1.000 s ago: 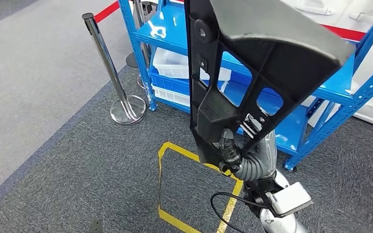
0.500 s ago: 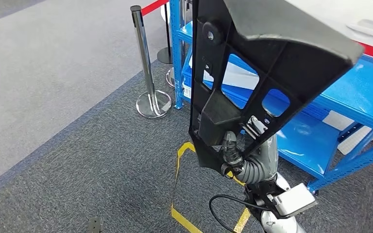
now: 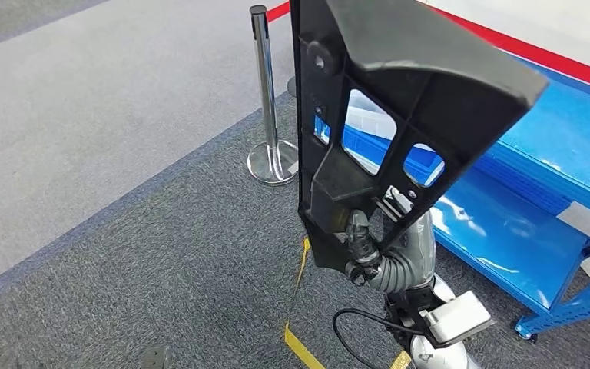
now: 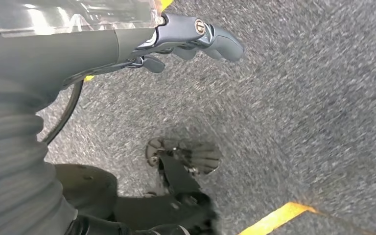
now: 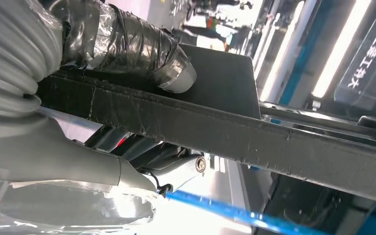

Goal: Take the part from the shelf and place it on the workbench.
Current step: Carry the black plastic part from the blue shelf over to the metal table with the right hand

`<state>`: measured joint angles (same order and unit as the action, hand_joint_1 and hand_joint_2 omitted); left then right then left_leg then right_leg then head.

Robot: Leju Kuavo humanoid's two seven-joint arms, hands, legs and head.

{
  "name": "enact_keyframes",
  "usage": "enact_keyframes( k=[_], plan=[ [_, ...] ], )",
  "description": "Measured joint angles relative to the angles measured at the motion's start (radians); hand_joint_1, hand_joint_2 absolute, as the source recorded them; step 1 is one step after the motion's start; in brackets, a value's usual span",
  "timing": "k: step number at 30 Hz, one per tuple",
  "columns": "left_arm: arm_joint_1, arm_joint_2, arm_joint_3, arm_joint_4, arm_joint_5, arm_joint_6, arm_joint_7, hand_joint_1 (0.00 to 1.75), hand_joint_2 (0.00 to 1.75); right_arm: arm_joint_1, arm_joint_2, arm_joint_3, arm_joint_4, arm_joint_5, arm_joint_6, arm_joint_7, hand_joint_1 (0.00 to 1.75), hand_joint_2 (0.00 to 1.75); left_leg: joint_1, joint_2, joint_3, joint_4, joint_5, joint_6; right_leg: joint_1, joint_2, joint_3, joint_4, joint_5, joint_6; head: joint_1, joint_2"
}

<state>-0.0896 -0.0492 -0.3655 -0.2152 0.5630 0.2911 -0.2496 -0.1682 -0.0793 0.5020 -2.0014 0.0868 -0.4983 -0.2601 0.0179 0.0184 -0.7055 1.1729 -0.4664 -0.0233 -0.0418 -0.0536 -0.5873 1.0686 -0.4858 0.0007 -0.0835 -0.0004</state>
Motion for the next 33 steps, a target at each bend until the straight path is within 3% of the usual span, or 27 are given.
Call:
enact_keyframes(
  k=[1,3,5,7,8,10,11,12,13,14,16,18,20,21,22,23,25,27,28,29,31,33],
  plan=[
    [-0.001,0.0,-0.001,0.0,0.0,0.0,-0.004,0.0,1.75,0.0,0.0,0.0,-0.004,-0.001,-0.001,0.001,1.75,1.75,-0.006,0.02,0.031,-0.063,0.024,0.003,0.001,-0.009,0.005,-0.001,-0.004,0.005,0.0,0.0],
    [-0.004,0.001,-0.005,0.0,-0.001,-0.002,-0.014,0.0,1.75,0.0,0.0,0.0,-0.011,-0.004,-0.001,0.002,1.75,1.75,-0.017,0.045,0.061,-0.125,0.034,0.016,0.004,-0.025,0.013,-0.007,-0.008,0.016,0.0,0.0],
    [-0.003,0.001,-0.007,0.0,-0.004,-0.005,-0.022,0.0,1.75,0.003,0.0,0.0,-0.012,-0.008,-0.002,-0.001,1.75,1.75,-0.022,0.03,0.064,-0.132,0.032,0.032,0.008,-0.042,0.024,-0.017,-0.009,0.028,0.002,0.0],
    [0.0,0.001,-0.011,0.0,-0.008,-0.009,-0.024,0.0,1.75,0.006,0.0,0.0,-0.014,-0.009,-0.005,-0.009,1.75,1.75,-0.018,0.01,0.077,-0.147,0.036,0.048,0.008,-0.027,0.028,-0.006,-0.024,0.038,0.006,0.0],
    [-0.001,0.002,-0.014,0.0,-0.009,-0.01,-0.023,0.0,1.75,0.007,0.0,0.0,-0.016,-0.01,-0.008,-0.014,1.75,1.75,-0.016,0.001,0.084,-0.155,0.038,0.057,0.007,-0.006,0.015,0.028,-0.046,0.038,0.009,0.0],
    [-0.007,0.002,-0.019,0.0,-0.013,-0.011,-0.019,0.0,1.75,0.012,0.0,0.0,-0.019,-0.011,-0.014,-0.021,1.75,1.75,-0.015,-0.02,0.09,-0.161,0.039,0.072,0.01,0.036,-0.046,0.149,-0.102,0.032,0.015,0.0],
    [-0.01,0.003,-0.022,0.0,-0.015,-0.012,-0.016,0.0,1.75,0.017,0.0,0.0,-0.019,-0.012,-0.016,-0.023,1.75,1.75,-0.017,-0.031,0.09,-0.16,0.038,0.075,0.013,0.044,-0.081,0.209,-0.121,0.03,0.016,0.0],
    [-0.012,0.003,-0.024,0.0,-0.018,-0.012,-0.012,0.0,1.75,0.021,0.0,0.0,-0.019,-0.013,-0.018,-0.025,1.75,1.75,-0.019,-0.045,0.091,-0.158,0.036,0.077,0.015,0.048,-0.105,0.244,-0.122,0.029,0.017,0.0],
    [-0.012,0.003,-0.027,0.0,-0.022,-0.012,-0.007,0.0,1.75,0.025,0.0,0.0,-0.019,-0.014,-0.018,-0.026,1.75,1.75,-0.021,-0.059,0.092,-0.155,0.034,0.077,0.016,0.051,-0.113,0.243,-0.104,0.027,0.017,0.0],
    [-0.012,0.004,-0.029,0.0,-0.024,-0.012,-0.003,0.0,1.75,0.027,0.0,0.0,-0.019,-0.014,-0.018,-0.028,1.75,1.75,-0.021,-0.073,0.093,-0.151,0.031,0.076,0.017,0.054,-0.103,0.206,-0.069,0.025,0.017,0.0],
    [-0.012,0.004,-0.035,0.0,-0.03,-0.012,0.006,0.0,1.75,0.027,0.0,0.0,-0.02,-0.014,-0.018,-0.033,1.75,1.75,-0.022,-0.1,0.092,-0.136,0.021,0.068,0.014,0.085,-0.058,0.084,0.002,0.021,0.017,0.0],
    [-0.016,0.006,-0.043,0.0,-0.035,-0.012,0.012,0.0,1.75,0.029,0.0,0.0,-0.021,-0.013,-0.018,-0.036,1.75,1.75,-0.021,-0.121,0.082,-0.121,0.014,0.058,0.011,0.118,-0.03,0.015,0.022,0.019,0.017,0.0],
    [-0.018,0.01,-0.047,0.0,-0.038,-0.011,0.018,0.0,1.75,0.03,0.001,0.001,-0.022,-0.01,-0.017,-0.037,1.75,1.75,-0.018,-0.139,0.074,-0.121,0.015,0.046,0.012,0.116,-0.024,0.006,0.018,0.013,0.018,0.0],
    [-0.017,0.012,-0.049,0.0,-0.038,-0.011,0.019,0.0,1.75,0.03,0.002,0.001,-0.022,-0.009,-0.017,-0.037,1.75,1.75,-0.017,-0.137,0.073,-0.121,0.016,0.04,0.012,0.106,-0.021,0.001,0.02,0.008,0.019,0.0],
    [-0.017,0.014,-0.05,0.0,-0.039,-0.01,0.021,0.0,1.75,0.03,0.005,0.002,-0.022,-0.008,-0.016,-0.038,1.75,1.75,-0.018,-0.121,0.069,-0.113,0.011,0.034,0.01,0.097,-0.015,-0.004,0.021,0.003,0.016,0.0],
    [-0.018,0.016,-0.053,0.0,-0.042,-0.01,0.022,0.0,1.75,0.03,0.008,0.003,-0.022,-0.008,-0.016,-0.039,1.75,1.75,-0.019,-0.095,0.056,-0.086,-0.003,0.026,0.007,0.085,-0.01,-0.009,0.021,-0.001,0.011,0.0],
    [-0.024,0.015,-0.063,0.0,-0.051,-0.011,0.022,0.0,1.75,0.031,0.011,0.004,-0.022,-0.009,-0.019,-0.042,1.75,1.75,-0.015,-0.042,0.002,0.019,-0.051,0.011,0.007,0.06,-0.003,-0.012,0.018,-0.007,0.002,0.0],
    [-0.028,0.015,-0.073,0.0,-0.059,-0.012,0.023,0.0,1.75,0.032,0.014,0.005,-0.021,-0.014,-0.022,-0.046,1.75,1.75,-0.008,-0.027,-0.054,0.117,-0.08,0.002,0.008,0.035,0.0,-0.012,0.014,-0.009,0.001,0.0],
    [-0.029,0.015,-0.077,0.0,-0.062,-0.012,0.023,0.0,1.75,0.033,0.015,0.005,-0.02,-0.018,-0.024,-0.047,1.75,1.75,-0.005,-0.024,-0.061,0.123,-0.07,0.001,0.009,0.024,0.001,-0.012,0.012,-0.009,0.001,0.0],
    [-0.029,0.015,-0.08,0.0,-0.063,-0.012,0.024,0.0,1.75,0.033,0.017,0.006,-0.019,-0.022,-0.025,-0.049,1.75,1.75,-0.004,-0.022,-0.047,0.091,-0.043,0.001,0.009,0.014,0.005,-0.012,0.009,-0.008,0.001,0.0],
    [-0.03,0.015,-0.089,0.0,-0.064,-0.012,0.027,0.0,1.75,0.033,0.021,0.006,-0.018,-0.029,-0.029,-0.054,1.75,1.75,-0.01,0.005,0.019,-0.041,0.02,0.01,0.009,-0.005,0.014,-0.014,0.003,-0.003,0.001,0.0],
    [-0.034,0.015,-0.096,0.0,-0.067,-0.012,0.034,0.0,1.75,0.032,0.024,0.007,-0.016,-0.035,-0.032,-0.058,1.75,1.75,-0.022,0.034,0.064,-0.131,0.044,0.027,0.013,-0.021,0.022,-0.018,-0.002,0.005,0.001,0.0]
  ],
)
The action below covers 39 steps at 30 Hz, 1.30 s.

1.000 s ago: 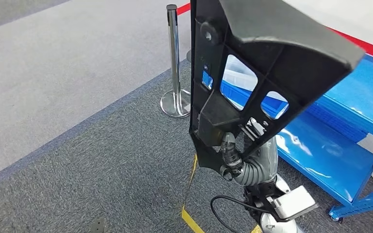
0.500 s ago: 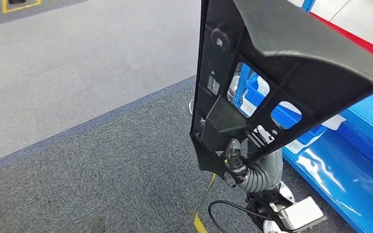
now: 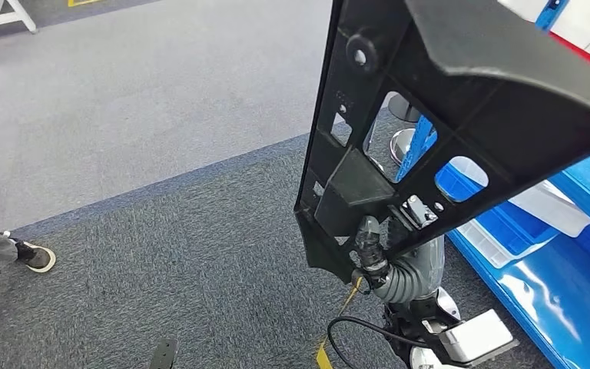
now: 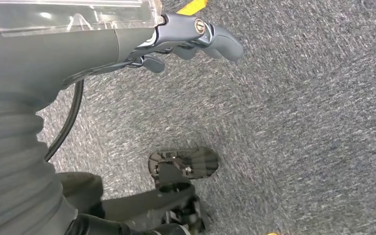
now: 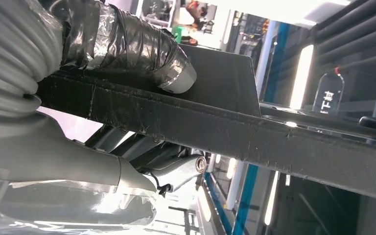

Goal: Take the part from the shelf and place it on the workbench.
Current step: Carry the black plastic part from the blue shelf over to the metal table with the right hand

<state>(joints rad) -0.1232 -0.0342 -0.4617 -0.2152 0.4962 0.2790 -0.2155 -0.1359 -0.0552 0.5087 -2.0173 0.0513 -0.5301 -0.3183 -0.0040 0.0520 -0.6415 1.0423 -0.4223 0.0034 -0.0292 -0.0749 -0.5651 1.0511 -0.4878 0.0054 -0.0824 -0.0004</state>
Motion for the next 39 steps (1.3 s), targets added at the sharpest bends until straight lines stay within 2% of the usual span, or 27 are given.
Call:
enact_keyframes(
  k=[1,3,5,6,8,9,10,11,12,14,16,18,19,21,23,24,25,26,27,28,30,31,32,34,36,38,39],
  plan=[
    [0.0,0.0,-0.002,0.0,0.001,0.0,0.004,0.0,1.75,0.0,0.001,0.001,0.002,-0.003,-0.001,-0.002,1.75,1.75,-0.005,0.004,0.003,-0.01,-0.005,0.007,0.002,-0.008,0.003,-0.003,-0.001,0.005,0.0,0.0],
    [0.006,0.004,-0.005,0.0,0.005,0.0,0.01,0.0,1.75,0.0,0.002,0.004,0.006,-0.008,-0.003,-0.004,1.75,1.75,-0.003,-0.017,0.008,-0.02,-0.001,0.02,0.003,-0.019,0.011,-0.011,-0.004,0.017,0.001,0.0],
    [0.015,0.007,-0.008,0.0,0.007,0.0,0.013,0.0,1.75,0.0,0.004,0.007,0.01,-0.01,-0.005,-0.007,1.75,1.75,0.003,-0.035,0.022,-0.039,0.005,0.033,0.003,0.006,0.008,0.012,-0.025,0.024,0.006,0.0],
    [0.016,0.008,-0.009,0.0,0.009,0.0,0.014,0.0,1.75,0.0,0.005,0.007,0.011,-0.012,-0.005,-0.008,1.75,1.75,0.006,-0.044,0.029,-0.046,0.007,0.039,0.003,0.028,-0.01,0.053,-0.048,0.024,0.009,0.0],
    [0.015,0.01,-0.01,0.0,0.013,0.0,0.014,0.0,1.75,0.002,0.006,0.008,0.016,-0.018,-0.006,-0.011,1.75,1.75,0.003,-0.063,0.032,-0.047,0.006,0.047,0.003,0.06,-0.074,0.176,-0.1,0.021,0.012,0.0],
    [0.015,0.012,-0.01,0.0,0.016,0.001,0.013,0.0,1.75,0.004,0.006,0.008,0.02,-0.021,-0.005,-0.011,1.75,1.75,0.002,-0.076,0.032,-0.044,0.004,0.049,0.003,0.066,-0.104,0.226,-0.111,0.021,0.013,0.0],
    [0.016,0.012,-0.011,0.0,0.018,0.002,0.012,0.0,1.75,0.006,0.006,0.009,0.024,-0.023,-0.005,-0.011,1.75,1.75,0.002,-0.089,0.032,-0.041,0.002,0.05,0.003,0.069,-0.122,0.247,-0.105,0.022,0.013,0.0],
    [0.018,0.012,-0.011,0.0,0.019,0.003,0.009,0.0,1.75,0.006,0.006,0.01,0.027,-0.024,-0.005,-0.011,1.75,1.75,0.002,-0.103,0.032,-0.036,-0.001,0.049,0.002,0.071,-0.122,0.231,-0.08,0.023,0.013,0.0],
    [0.018,0.012,-0.011,0.0,0.021,0.004,0.005,0.0,1.75,0.006,0.006,0.011,0.03,-0.026,-0.004,-0.011,1.75,1.75,0.004,-0.118,0.032,-0.029,-0.005,0.046,0.0,0.075,-0.105,0.182,-0.042,0.024,0.013,0.0],
    [0.018,0.012,-0.011,0.0,0.024,0.005,-0.009,0.0,1.75,0.006,0.007,0.013,0.034,-0.028,-0.004,-0.011,1.75,1.75,0.006,-0.144,0.026,-0.006,-0.018,0.034,-0.006,0.105,-0.059,0.071,0.009,0.026,0.015,0.0],
    [0.016,0.011,-0.011,0.0,0.024,0.008,-0.027,0.0,1.75,0.006,0.008,0.014,0.037,-0.031,-0.003,-0.011,1.75,1.75,0.008,-0.164,0.015,0.008,-0.026,0.021,-0.006,0.129,-0.041,0.027,0.012,0.022,0.017,0.0],
    [0.017,0.012,-0.012,0.0,0.024,0.012,-0.038,0.0,1.75,0.006,0.009,0.016,0.04,-0.033,-0.004,-0.011,1.75,1.75,0.011,-0.179,0.008,0.007,-0.024,0.01,-0.003,0.12,-0.038,0.024,0.012,0.01,0.017,0.0],
    [0.019,0.012,-0.012,0.0,0.024,0.013,-0.04,0.0,1.75,0.005,0.009,0.017,0.04,-0.033,-0.004,-0.011,1.75,1.75,0.012,-0.173,0.006,0.01,-0.026,0.005,-0.004,0.112,-0.035,0.021,0.014,0.004,0.018,0.0],
    [0.019,0.012,-0.014,0.0,0.024,0.016,-0.036,0.0,1.75,0.006,0.012,0.019,0.04,-0.033,-0.005,-0.011,1.75,1.75,0.01,-0.126,-0.021,0.064,-0.054,-0.005,-0.008,0.092,-0.028,0.016,0.015,-0.007,0.01,0.0],
    [0.018,0.01,-0.019,0.0,0.024,0.017,-0.029,0.0,1.75,0.007,0.014,0.02,0.041,-0.034,-0.005,-0.011,1.75,1.75,0.012,-0.074,-0.083,0.182,-0.108,-0.015,-0.005,0.07,-0.026,0.015,0.012,-0.013,0.002,0.0],
    [0.019,0.009,-0.021,0.0,0.026,0.018,-0.028,0.0,1.75,0.008,0.015,0.021,0.041,-0.034,-0.006,-0.011,1.75,1.75,0.014,-0.065,-0.114,0.237,-0.126,-0.019,-0.003,0.059,-0.025,0.015,0.01,-0.014,0.002,0.0],
    [0.021,0.008,-0.021,0.0,0.029,0.018,-0.027,0.0,1.75,0.009,0.015,0.021,0.042,-0.034,-0.006,-0.011,1.75,1.75,0.015,-0.061,-0.133,0.266,-0.129,-0.02,-0.002,0.048,-0.024,0.015,0.008,-0.015,0.002,0.0],
    [0.024,0.008,-0.022,0.0,0.033,0.019,-0.028,0.0,1.75,0.009,0.015,0.021,0.042,-0.034,-0.006,-0.011,1.75,1.75,0.016,-0.058,-0.133,0.259,-0.114,-0.02,-0.001,0.038,-0.022,0.015,0.006,-0.015,0.002,0.0],
    [0.026,0.008,-0.022,0.0,0.038,0.02,-0.03,0.0,1.75,0.01,0.016,0.021,0.043,-0.034,-0.006,-0.011,1.75,1.75,0.015,-0.055,-0.114,0.216,-0.084,-0.016,0.0,0.028,-0.019,0.015,0.003,-0.014,0.002,0.0],
    [0.027,0.008,-0.022,0.0,0.043,0.02,-0.032,0.0,1.75,0.01,0.016,0.022,0.043,-0.034,-0.006,-0.011,1.75,1.75,0.013,-0.043,-0.08,0.149,-0.048,-0.01,0.001,0.019,-0.014,0.015,0.0,-0.012,0.002,0.0],
    [0.024,0.008,-0.022,0.0,0.046,0.02,-0.037,0.0,1.75,0.009,0.017,0.022,0.043,-0.033,-0.005,-0.011,1.75,1.75,0.002,-0.01,-0.023,0.035,-0.007,0.005,0.004,0.001,-0.006,0.012,-0.006,-0.007,0.003,0.0],
    [0.022,0.008,-0.022,0.0,0.044,0.019,-0.036,0.0,1.75,0.009,0.017,0.022,0.043,-0.033,-0.005,-0.01,1.75,1.75,-0.004,0.0,-0.01,0.007,-0.002,0.013,0.005,-0.006,-0.002,0.009,-0.007,-0.003,0.003,0.0],
    [0.02,0.008,-0.022,0.0,0.042,0.018,-0.033,0.0,1.75,0.009,0.017,0.022,0.044,-0.033,-0.004,-0.01,1.75,1.75,-0.008,-0.001,-0.008,0.0,-0.006,0.018,0.006,-0.014,0.001,0.004,-0.008,0.002,0.003,0.0],
    [0.021,0.008,-0.023,0.0,0.037,0.017,-0.016,0.0,1.75,0.007,0.018,0.025,0.045,-0.033,-0.003,-0.007,1.75,1.75,-0.005,-0.021,0.0,-0.014,-0.002,0.028,0.007,-0.023,0.011,-0.005,-0.01,0.014,0.003,0.0],
    [0.023,0.006,-0.025,0.0,0.033,0.017,0.007,0.0,1.75,0.004,0.018,0.027,0.048,-0.033,-0.003,-0.005,1.75,1.75,0.002,-0.039,0.019,-0.037,0.005,0.04,0.007,0.007,0.008,0.022,-0.034,0.021,0.007,0.0],
    [0.021,0.004,-0.028,0.0,0.031,0.018,0.023,0.0,1.75,0.004,0.018,0.028,0.05,-0.034,-0.005,-0.004,1.75,1.75,0.004,-0.057,0.029,-0.047,0.008,0.05,0.008,0.052,-0.041,0.125,-0.086,0.02,0.013,0.0],
    [0.021,0.004,-0.029,0.0,0.031,0.018,0.028,0.0,1.75,0.006,0.018,0.028,0.052,-0.034,-0.006,-0.003,1.75,1.75,0.003,-0.068,0.03,-0.047,0.008,0.054,0.008,0.062,-0.076,0.187,-0.109,0.019,0.014,0.0]
  ],
)
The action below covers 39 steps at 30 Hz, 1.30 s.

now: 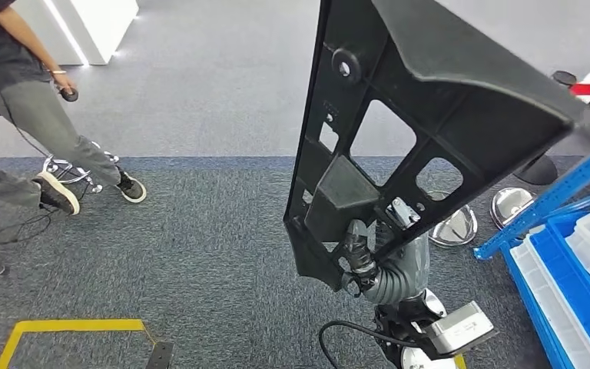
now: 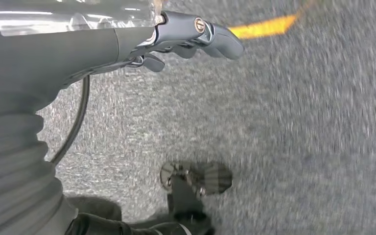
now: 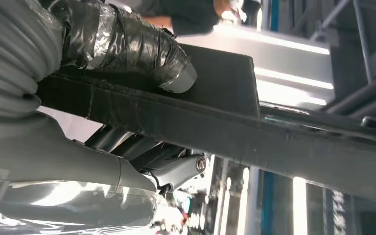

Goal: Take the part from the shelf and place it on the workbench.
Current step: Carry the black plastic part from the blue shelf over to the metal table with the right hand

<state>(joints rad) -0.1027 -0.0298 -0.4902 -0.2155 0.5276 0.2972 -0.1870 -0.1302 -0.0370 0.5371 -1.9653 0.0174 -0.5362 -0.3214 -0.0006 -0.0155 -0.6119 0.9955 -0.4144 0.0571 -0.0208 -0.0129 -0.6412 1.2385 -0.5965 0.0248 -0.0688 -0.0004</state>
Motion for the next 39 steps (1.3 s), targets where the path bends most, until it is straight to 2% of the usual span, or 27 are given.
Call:
enact_keyframes(
  k=[1,2,3,4,6,8,10,12,14,16,17,18,19,21,23,25,26,28,30,31,32,33,34,35,36,37,39],
  plan=[
    [0.0,0.0,-0.001,0.0,0.002,0.0,0.005,0.0,1.75,0.001,0.0,0.0,0.002,0.0,0.0,0.001,1.75,1.75,-0.001,-0.013,0.0,0.002,-0.001,0.001,0.001,0.004,-0.027,0.042,-0.007,0.0,0.0,0.0],
    [0.002,0.0,-0.002,0.0,0.004,0.0,0.01,0.0,1.75,0.003,0.0,0.0,0.005,-0.001,0.0,0.003,1.75,1.75,-0.001,-0.027,0.0,0.004,-0.003,0.0,0.0,0.006,-0.04,0.054,0.003,0.001,0.0,0.0],
    [0.005,0.001,-0.003,0.0,0.006,-0.001,0.014,0.0,1.75,0.003,0.0,0.001,0.006,-0.001,0.001,0.004,1.75,1.75,0.0,-0.041,0.0,0.009,-0.006,-0.001,-0.001,0.008,-0.036,0.03,0.032,0.002,0.0,0.0],
    [0.007,0.0,-0.004,0.0,0.008,-0.002,0.017,0.0,1.75,0.003,0.0,0.001,0.007,-0.001,0.001,0.004,1.75,1.75,0.001,-0.055,0.0,0.016,-0.01,-0.005,-0.003,0.014,-0.015,-0.024,0.071,0.003,0.0,0.0],
    [0.01,0.001,-0.004,0.0,0.01,-0.004,0.019,0.0,1.75,0.002,0.0,0.001,0.008,-0.002,0.001,0.004,1.75,1.75,0.002,-0.082,-0.008,0.035,-0.02,-0.015,-0.009,0.054,0.03,-0.132,0.118,0.003,0.001,0.0],
    [0.01,0.002,-0.004,0.0,0.012,-0.004,0.018,0.0,1.75,0.002,0.0,0.002,0.01,-0.003,0.001,0.005,1.75,1.75,0.004,-0.102,-0.021,0.049,-0.024,-0.028,-0.011,0.085,0.046,-0.171,0.118,0.0,0.002,0.0],
    [0.013,0.004,-0.004,0.0,0.017,-0.004,0.017,0.0,1.75,-0.001,0.001,0.003,0.011,-0.005,0.004,0.006,1.75,1.75,0.008,-0.118,-0.029,0.049,-0.022,-0.04,-0.009,0.072,0.049,-0.176,0.12,-0.011,0.003,0.0],
    [0.017,0.007,-0.005,0.0,0.028,-0.004,0.012,0.0,1.75,-0.009,0.003,0.007,0.012,-0.009,0.007,0.008,1.75,1.75,0.007,-0.085,-0.043,0.073,-0.035,-0.052,-0.011,0.05,0.057,-0.184,0.122,-0.023,-0.003,0.0],
    [0.014,0.008,-0.005,0.0,0.036,-0.006,0.01,0.0,1.75,-0.018,0.004,0.012,0.014,-0.013,0.008,0.013,1.75,1.75,0.006,-0.024,-0.091,0.168,-0.08,-0.061,-0.01,0.026,0.064,-0.189,0.12,-0.031,-0.01,0.0],
    [0.012,0.009,-0.005,0.0,0.042,-0.009,0.014,0.0,1.75,-0.022,0.004,0.017,0.019,-0.015,0.007,0.014,1.75,1.75,0.01,0.002,-0.155,0.283,-0.121,-0.068,-0.007,-0.002,0.068,-0.189,0.116,-0.036,-0.012,0.0],
    [0.012,0.011,-0.005,0.0,0.045,-0.01,0.017,0.0,1.75,-0.022,0.004,0.019,0.022,-0.017,0.006,0.013,1.75,1.75,0.011,0.006,-0.17,0.306,-0.12,-0.069,-0.006,-0.015,0.07,-0.188,0.113,-0.036,-0.013,0.0],
    [0.014,0.013,-0.005,0.0,0.048,-0.01,0.018,0.0,1.75,-0.022,0.004,0.02,0.026,-0.02,0.005,0.011,1.75,1.75,0.012,0.009,-0.165,0.292,-0.101,-0.068,-0.006,-0.027,0.072,-0.188,0.11,-0.036,-0.013,0.0],
    [0.015,0.015,-0.005,0.0,0.049,-0.011,0.019,0.0,1.75,-0.023,0.004,0.021,0.029,-0.023,0.006,0.007,1.75,1.75,0.011,0.015,-0.141,0.242,-0.069,-0.065,-0.005,-0.038,0.076,-0.188,0.107,-0.034,-0.013,0.0],
    [0.015,0.021,-0.005,0.0,0.053,-0.012,0.019,0.0,1.75,-0.025,0.004,0.024,0.032,-0.029,0.007,0.0,1.75,1.75,0.003,0.05,-0.073,0.108,-0.016,-0.052,-0.003,-0.057,0.084,-0.19,0.1,-0.029,-0.013,0.0],
    [0.012,0.025,-0.005,0.0,0.057,-0.013,0.018,0.0,1.75,-0.028,0.004,0.027,0.035,-0.034,0.01,-0.004,1.75,1.75,-0.008,0.073,-0.04,0.041,-0.003,-0.039,0.001,-0.073,0.09,-0.194,0.095,-0.02,-0.012,0.0],
    [0.014,0.03,-0.005,0.0,0.063,-0.014,0.016,0.0,1.75,-0.031,0.004,0.03,0.041,-0.037,0.014,-0.006,1.75,1.75,-0.012,0.057,-0.038,0.034,-0.005,-0.029,0.003,-0.088,0.098,-0.203,0.093,-0.008,-0.012,0.0],
    [0.017,0.031,-0.004,0.0,0.066,-0.014,0.015,0.0,1.75,-0.034,0.004,0.033,0.044,-0.039,0.016,-0.007,1.75,1.75,-0.009,0.047,-0.032,0.026,-0.003,-0.025,0.002,-0.086,0.103,-0.204,0.089,-0.003,-0.012,0.0],
    [0.019,0.034,-0.004,0.0,0.068,-0.016,0.011,0.0,1.75,-0.039,0.004,0.037,0.049,-0.04,0.018,-0.008,1.75,1.75,-0.003,0.029,-0.016,0.008,0.001,-0.014,0.002,-0.052,0.091,-0.165,0.062,0.003,-0.008,0.0],
    [0.014,0.035,-0.004,0.0,0.069,-0.018,0.01,0.0,1.75,-0.04,0.003,0.037,0.052,-0.04,0.019,-0.01,1.75,1.75,-0.001,0.01,-0.009,0.002,0.001,-0.005,0.002,-0.009,0.032,-0.052,0.013,0.001,-0.003,0.0],
    [0.012,0.035,-0.004,0.0,0.069,-0.019,0.01,0.0,1.75,-0.039,0.002,0.037,0.053,-0.04,0.019,-0.01,1.75,1.75,-0.001,-0.002,-0.009,0.003,0.0,-0.001,0.002,-0.001,-0.004,0.007,-0.005,0.001,-0.002,0.0],
    [0.011,0.036,-0.004,0.0,0.069,-0.019,0.01,0.0,1.75,-0.038,0.0,0.037,0.056,-0.041,0.019,-0.01,1.75,1.75,-0.002,-0.015,-0.008,0.005,-0.002,0.001,0.002,0.004,-0.031,0.044,-0.007,0.002,-0.002,0.0],
    [0.012,0.037,-0.004,0.0,0.069,-0.02,0.011,0.0,1.75,-0.037,-0.001,0.037,0.058,-0.041,0.019,-0.01,1.75,1.75,-0.002,-0.029,-0.008,0.009,-0.005,0.001,0.001,0.006,-0.042,0.046,0.009,0.003,-0.002,0.0],
    [0.013,0.037,-0.004,0.0,0.069,-0.022,0.012,0.0,1.75,-0.037,-0.002,0.037,0.059,-0.041,0.019,-0.01,1.75,1.75,-0.001,-0.043,-0.007,0.015,-0.008,-0.001,-0.001,0.009,-0.033,0.01,0.043,0.004,-0.002,0.0],
    [0.014,0.037,-0.004,0.0,0.069,-0.023,0.012,0.0,1.75,-0.038,-0.002,0.037,0.06,-0.043,0.019,-0.01,1.75,1.75,0.0,-0.057,-0.007,0.023,-0.013,-0.005,-0.003,0.017,-0.011,-0.05,0.082,0.005,-0.001,0.0],
    [0.015,0.037,-0.004,0.0,0.069,-0.025,0.013,0.0,1.75,-0.038,-0.002,0.037,0.061,-0.047,0.02,-0.011,1.75,1.75,0.001,-0.07,-0.01,0.032,-0.019,-0.01,-0.007,0.037,0.011,-0.107,0.109,0.006,-0.001,0.0],
    [0.014,0.037,-0.004,0.0,0.069,-0.027,0.013,0.0,1.75,-0.038,-0.002,0.037,0.061,-0.055,0.023,-0.013,1.75,1.75,0.001,-0.082,-0.014,0.041,-0.024,-0.016,-0.01,0.057,0.029,-0.149,0.123,0.005,-0.001,0.0],
    [0.014,0.038,-0.004,0.0,0.07,-0.028,0.012,0.0,1.75,-0.038,-0.002,0.037,0.061,-0.081,0.034,-0.02,1.75,1.75,0.004,-0.1,-0.024,0.05,-0.027,-0.029,-0.008,0.08,0.04,-0.173,0.118,0.0,0.001,0.0]
  ],
)
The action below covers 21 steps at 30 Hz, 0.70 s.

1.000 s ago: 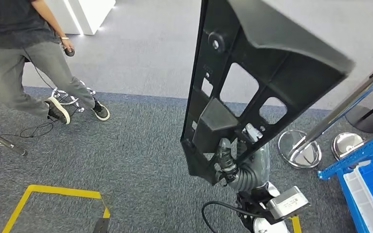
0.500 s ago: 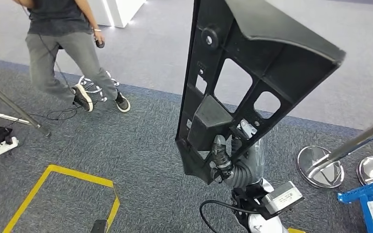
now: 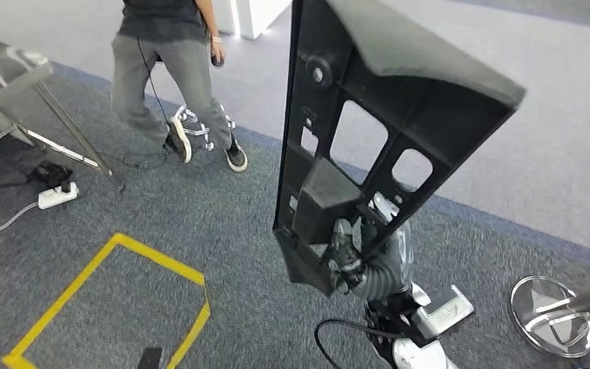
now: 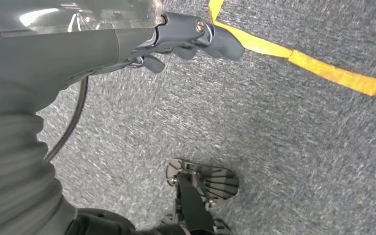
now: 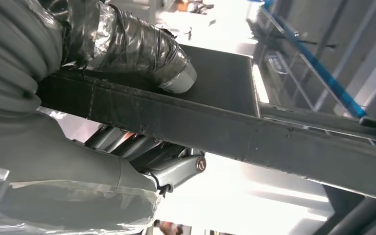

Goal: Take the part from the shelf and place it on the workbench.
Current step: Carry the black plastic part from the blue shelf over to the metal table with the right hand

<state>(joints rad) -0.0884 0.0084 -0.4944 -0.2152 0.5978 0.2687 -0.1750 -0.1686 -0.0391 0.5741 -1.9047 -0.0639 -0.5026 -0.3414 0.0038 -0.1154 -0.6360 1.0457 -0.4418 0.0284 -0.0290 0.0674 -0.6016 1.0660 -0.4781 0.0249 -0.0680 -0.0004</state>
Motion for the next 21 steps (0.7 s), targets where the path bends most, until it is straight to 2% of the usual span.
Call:
enact_keyframes(
  k=[1,2,4,6,8,9,10,11,12,13,15,17,19,21],
  plan=[
    [0.002,0.001,0.0,0.0,0.001,0.0,-0.002,0.0,1.75,0.0,0.0,0.0,0.0,-0.015,0.007,-0.005,1.75,1.75,0.003,-0.009,-0.003,0.0,0.001,-0.007,0.001,-0.005,0.003,-0.003,0.001,-0.006,0.001,0.0],
    [0.004,0.003,0.0,0.0,0.002,0.0,-0.004,0.0,1.75,-0.001,0.0,0.0,0.0,-0.028,0.015,-0.009,1.75,1.75,0.005,-0.004,-0.005,0.002,0.001,-0.012,0.002,-0.014,0.006,-0.007,0.002,-0.012,0.001,0.0],
    [0.007,0.006,0.0,0.0,0.005,-0.001,-0.007,0.0,1.75,-0.003,0.0,0.0,-0.001,-0.046,0.024,-0.017,1.75,1.75,0.004,0.039,-0.021,0.037,-0.017,-0.022,0.001,-0.033,0.017,-0.016,0.005,-0.024,-0.005,0.0],
    [0.002,0.006,0.0,0.0,0.007,-0.001,-0.01,0.0,1.75,-0.002,0.0,0.0,0.0,-0.054,0.027,-0.02,1.75,1.75,0.004,0.089,-0.073,0.139,-0.063,-0.029,0.003,-0.057,0.025,-0.021,0.002,-0.032,-0.011,0.0],
    [-0.001,0.006,0.0,0.0,0.007,-0.001,-0.012,0.0,1.75,-0.002,0.0,0.0,0.0,-0.057,0.03,-0.02,1.75,1.75,0.008,0.103,-0.131,0.241,-0.097,-0.033,0.007,-0.082,0.029,-0.021,-0.003,-0.036,-0.011,0.0],
    [0.0,0.006,0.0,0.0,0.007,0.0,-0.013,0.0,1.75,-0.002,0.0,0.0,0.0,-0.058,0.031,-0.021,1.75,1.75,0.009,0.106,-0.14,0.252,-0.09,-0.034,0.008,-0.094,0.031,-0.021,-0.006,-0.036,-0.011,0.0],
    [0.002,0.006,0.0,0.0,0.005,0.0,-0.011,0.0,1.75,-0.002,0.0,0.0,0.0,-0.059,0.032,-0.022,1.75,1.75,0.009,0.11,-0.129,0.225,-0.066,-0.033,0.008,-0.104,0.035,-0.021,-0.009,-0.035,-0.011,0.0],
    [0.003,0.006,0.0,0.0,0.003,0.002,-0.009,0.0,1.75,-0.001,0.0,0.0,0.0,-0.059,0.031,-0.025,1.75,1.75,0.009,0.118,-0.101,0.168,-0.032,-0.03,0.008,-0.115,0.039,-0.021,-0.012,-0.033,-0.012,0.0],
    [0.003,0.006,0.0,0.0,0.001,0.004,-0.006,0.0,1.75,0.0,0.0,0.0,0.0,-0.059,0.031,-0.03,1.75,1.75,0.006,0.136,-0.067,0.101,-0.005,-0.027,0.009,-0.124,0.044,-0.021,-0.016,-0.029,-0.011,0.0],
    [0.001,0.006,0.0,0.0,-0.002,0.006,-0.003,0.0,1.75,0.001,0.001,0.0,0.0,-0.058,0.031,-0.036,1.75,1.75,0.001,0.15,-0.039,0.046,0.012,-0.022,0.011,-0.133,0.047,-0.021,-0.02,-0.024,-0.011,0.0],
    [-0.002,0.005,0.0,0.0,-0.005,0.012,-0.002,0.0,1.75,0.008,0.001,0.0,0.0,-0.056,0.033,-0.045,1.75,1.75,-0.008,0.164,-0.017,-0.001,0.013,-0.01,0.015,-0.148,0.052,-0.024,-0.026,-0.013,-0.01,0.0],
    [0.001,0.005,0.0,0.0,-0.005,0.02,-0.001,0.0,1.75,0.015,0.001,0.0,0.0,-0.054,0.037,-0.048,1.75,1.75,-0.009,0.145,-0.015,-0.008,0.013,0.002,0.016,-0.16,0.057,-0.029,-0.031,-0.002,-0.01,0.0],
    [0.005,0.004,0.0,0.0,-0.007,0.027,0.002,0.0,1.75,0.019,0.001,0.0,0.0,-0.054,0.04,-0.049,1.75,1.75,-0.006,0.128,-0.003,-0.021,0.015,0.013,0.014,-0.142,0.052,-0.004,-0.051,0.005,-0.007,0.0],
    [0.002,0.003,0.0,0.0,-0.009,0.031,0.009,0.0,1.75,0.023,0.001,0.0,0.001,-0.055,0.04,-0.05,1.75,1.75,-0.005,0.112,0.005,-0.027,0.015,0.025,0.011,-0.103,0.005,0.096,-0.099,0.006,-0.002,0.0]
  ],
)
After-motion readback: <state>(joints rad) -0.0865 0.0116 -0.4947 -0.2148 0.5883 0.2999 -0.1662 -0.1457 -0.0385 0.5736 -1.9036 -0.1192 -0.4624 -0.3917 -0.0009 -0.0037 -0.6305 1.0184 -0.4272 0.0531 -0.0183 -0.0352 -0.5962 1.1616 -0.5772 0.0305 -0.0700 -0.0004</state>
